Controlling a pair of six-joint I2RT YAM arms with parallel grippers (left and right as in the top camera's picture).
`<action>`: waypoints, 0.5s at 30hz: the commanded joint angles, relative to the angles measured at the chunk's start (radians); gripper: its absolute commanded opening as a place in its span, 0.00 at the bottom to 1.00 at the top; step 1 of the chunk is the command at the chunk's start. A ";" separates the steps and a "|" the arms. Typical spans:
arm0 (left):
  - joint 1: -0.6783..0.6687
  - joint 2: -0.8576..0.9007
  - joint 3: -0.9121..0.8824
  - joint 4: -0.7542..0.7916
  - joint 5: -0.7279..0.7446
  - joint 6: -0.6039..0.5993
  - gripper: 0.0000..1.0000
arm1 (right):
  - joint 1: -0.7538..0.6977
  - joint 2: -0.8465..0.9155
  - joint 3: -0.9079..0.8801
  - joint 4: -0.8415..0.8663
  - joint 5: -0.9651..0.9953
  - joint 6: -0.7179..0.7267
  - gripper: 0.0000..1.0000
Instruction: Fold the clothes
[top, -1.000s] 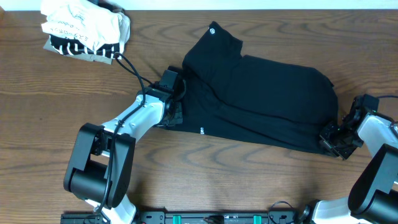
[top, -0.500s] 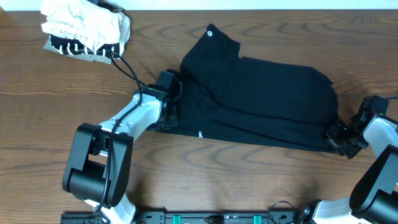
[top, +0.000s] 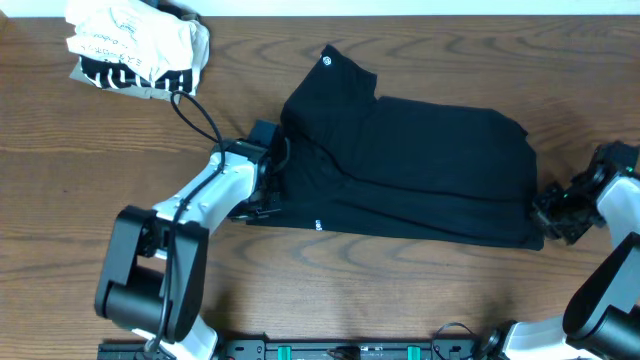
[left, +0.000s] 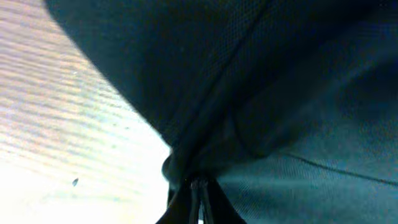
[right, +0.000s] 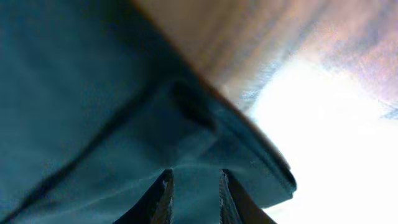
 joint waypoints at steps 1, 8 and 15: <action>0.008 -0.049 -0.008 -0.009 -0.019 -0.024 0.06 | -0.013 -0.025 0.055 -0.032 -0.119 -0.035 0.23; 0.009 -0.056 -0.008 -0.008 -0.019 -0.028 0.29 | 0.006 -0.036 0.041 -0.069 -0.162 -0.026 0.35; 0.009 -0.056 -0.008 -0.008 -0.019 -0.028 0.68 | 0.010 -0.036 0.006 -0.111 -0.158 0.027 0.02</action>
